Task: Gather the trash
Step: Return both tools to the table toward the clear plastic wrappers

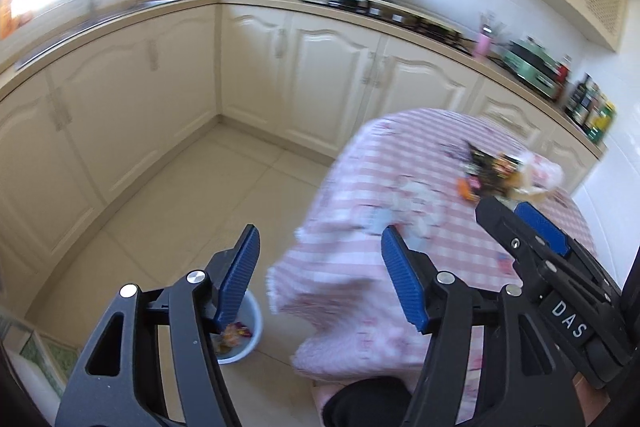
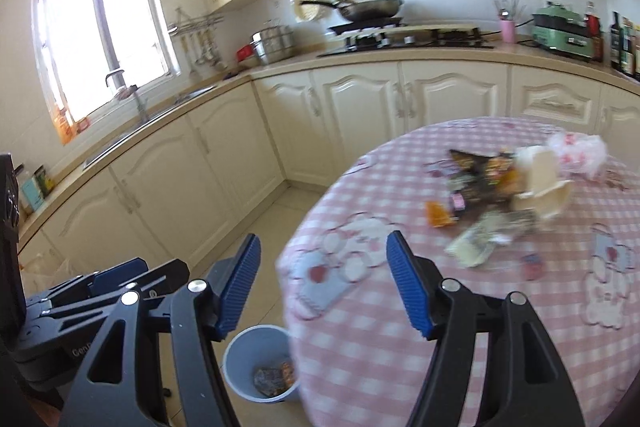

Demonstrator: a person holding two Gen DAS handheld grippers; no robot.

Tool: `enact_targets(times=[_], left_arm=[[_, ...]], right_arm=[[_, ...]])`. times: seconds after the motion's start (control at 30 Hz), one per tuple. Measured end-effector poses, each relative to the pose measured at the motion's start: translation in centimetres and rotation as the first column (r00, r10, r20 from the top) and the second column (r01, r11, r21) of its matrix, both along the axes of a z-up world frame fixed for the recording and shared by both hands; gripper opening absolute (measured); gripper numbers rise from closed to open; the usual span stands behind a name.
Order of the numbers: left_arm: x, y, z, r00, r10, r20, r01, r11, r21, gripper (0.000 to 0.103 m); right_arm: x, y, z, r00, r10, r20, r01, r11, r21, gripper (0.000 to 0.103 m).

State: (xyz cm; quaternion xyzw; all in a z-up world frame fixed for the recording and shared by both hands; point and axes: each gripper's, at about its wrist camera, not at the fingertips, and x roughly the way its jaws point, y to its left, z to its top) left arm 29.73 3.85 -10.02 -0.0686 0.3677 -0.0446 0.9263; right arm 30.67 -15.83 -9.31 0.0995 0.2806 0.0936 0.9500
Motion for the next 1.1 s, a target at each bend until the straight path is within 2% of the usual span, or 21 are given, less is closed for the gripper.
enact_targets(times=[0.17,0.3,0.4,0.53,0.8,0.87,0.93,0.97,1.1], left_arm=[[0.7,-7.5,0.3,0.990,-0.138,-0.003,0.139,0.990,0.014,0.067],[1.3,-12.9,0.0,0.974,-0.228,-0.009,0.228,0.973,0.040,0.075],[2.2,-16.1,-0.5,0.962,-0.273,-0.020,0.274,0.961,0.047,0.076],[3.9,-19.6,-1.2,0.950,-0.311,-0.032,0.312,0.948,0.057,0.076],[7.0,-22.9,-2.8,0.936,-0.349,-0.045,0.352,0.931,0.099,0.076],[7.5,-23.5,-3.3,0.930,-0.363,-0.055,0.367,0.921,0.131,0.070],[7.8,-23.8,-3.6,0.921,-0.384,-0.066,0.390,0.909,0.145,0.051],[8.0,-23.9,-3.8,0.917,-0.393,-0.073,0.399,0.906,0.142,0.047],[8.1,-23.7,-3.6,0.908,-0.416,-0.055,0.419,0.900,0.121,0.041]], right_arm=[[-1.5,-7.1,0.0,0.989,-0.146,0.016,0.146,0.989,0.000,0.067],[-2.0,-13.1,-1.0,0.967,-0.254,-0.010,0.254,0.967,0.024,0.068],[-2.1,-16.3,-2.1,0.952,-0.305,-0.032,0.306,0.951,0.036,0.068],[-1.8,-19.7,-3.2,0.939,-0.340,-0.057,0.343,0.938,0.047,0.068],[-0.2,-22.4,-4.3,0.928,-0.362,-0.091,0.368,0.927,0.070,0.068],[0.2,-22.7,-4.5,0.927,-0.362,-0.096,0.370,0.926,0.073,0.068],[0.7,-22.8,-4.7,0.928,-0.359,-0.102,0.367,0.927,0.077,0.068],[1.0,-22.9,-4.7,0.928,-0.357,-0.104,0.366,0.927,0.081,0.068],[1.9,-23.1,-4.7,0.930,-0.350,-0.112,0.361,0.926,0.105,0.068]])
